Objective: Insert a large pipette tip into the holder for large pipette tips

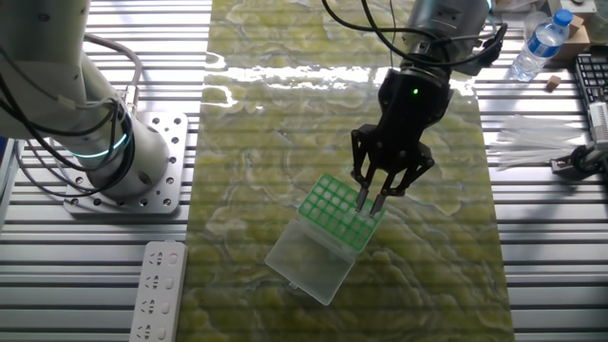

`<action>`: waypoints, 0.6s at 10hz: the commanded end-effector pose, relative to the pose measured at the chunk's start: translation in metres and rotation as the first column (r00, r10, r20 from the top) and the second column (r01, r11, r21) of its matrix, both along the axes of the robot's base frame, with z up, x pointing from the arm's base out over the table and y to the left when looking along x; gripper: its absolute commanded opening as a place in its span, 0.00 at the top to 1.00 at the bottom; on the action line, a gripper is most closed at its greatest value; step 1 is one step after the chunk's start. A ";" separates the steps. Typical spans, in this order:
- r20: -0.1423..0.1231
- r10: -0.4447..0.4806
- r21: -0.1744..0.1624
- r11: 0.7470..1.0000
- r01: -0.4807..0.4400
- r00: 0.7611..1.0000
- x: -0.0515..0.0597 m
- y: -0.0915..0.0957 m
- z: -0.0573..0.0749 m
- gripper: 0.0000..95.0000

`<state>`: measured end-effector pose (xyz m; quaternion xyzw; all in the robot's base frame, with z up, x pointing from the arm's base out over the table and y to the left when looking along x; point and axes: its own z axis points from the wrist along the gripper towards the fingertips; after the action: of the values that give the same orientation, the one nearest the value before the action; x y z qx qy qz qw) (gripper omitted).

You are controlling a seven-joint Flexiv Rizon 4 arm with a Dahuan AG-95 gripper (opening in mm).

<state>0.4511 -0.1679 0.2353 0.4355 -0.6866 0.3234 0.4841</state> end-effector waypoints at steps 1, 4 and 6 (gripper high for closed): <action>-0.002 0.002 0.000 1.000 -0.002 1.000 -0.011 -0.023 -0.035 1.00; -0.014 0.006 -0.005 1.000 -0.006 1.000 -0.010 -0.023 -0.036 1.00; -0.021 0.009 -0.010 1.000 -0.009 1.000 -0.010 -0.023 -0.036 1.00</action>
<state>0.4517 -0.1677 0.2330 0.4394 -0.6770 0.3245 0.4933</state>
